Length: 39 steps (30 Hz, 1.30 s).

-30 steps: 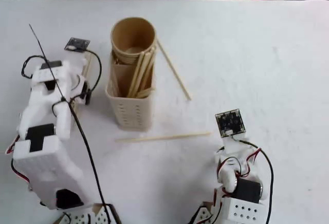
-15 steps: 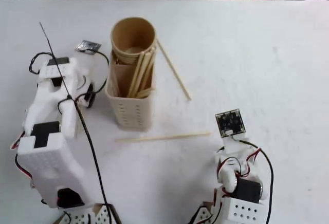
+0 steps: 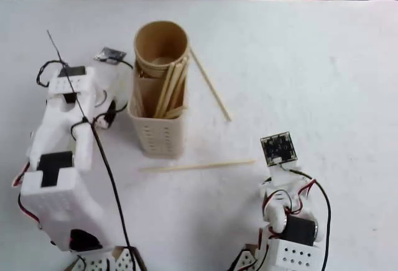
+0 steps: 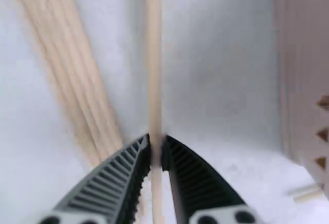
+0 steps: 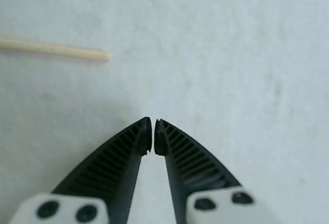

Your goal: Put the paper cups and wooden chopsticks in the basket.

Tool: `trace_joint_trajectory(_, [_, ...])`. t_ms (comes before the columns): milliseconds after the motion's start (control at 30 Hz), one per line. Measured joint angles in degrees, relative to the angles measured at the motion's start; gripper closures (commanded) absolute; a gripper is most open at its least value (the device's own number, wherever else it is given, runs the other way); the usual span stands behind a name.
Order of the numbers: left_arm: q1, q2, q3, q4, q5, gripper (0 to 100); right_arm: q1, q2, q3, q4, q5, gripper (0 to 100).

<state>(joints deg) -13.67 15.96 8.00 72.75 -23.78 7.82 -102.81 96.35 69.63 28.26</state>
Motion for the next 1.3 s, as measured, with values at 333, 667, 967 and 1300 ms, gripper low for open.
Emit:
trace_joint_trajectory(333, [0.0,-22.07,0.0,8.35,2.99,94,0.0,0.0,0.0,0.0,0.0,97.4])
trace_joint_trajectory(667, [10.9,-50.81,-2.99,8.97,10.37,94,0.0,0.0,0.0,0.0,0.0,97.4])
trace_joint_trajectory(967, [28.22,-57.49,-7.38,-2.11,13.63,95,0.0,0.0,0.0,0.0,0.0,97.4])
trace_joint_trajectory(1300, [34.02,-57.49,10.02,-19.87,13.63,94,0.0,0.0,0.0,0.0,0.0,97.4])
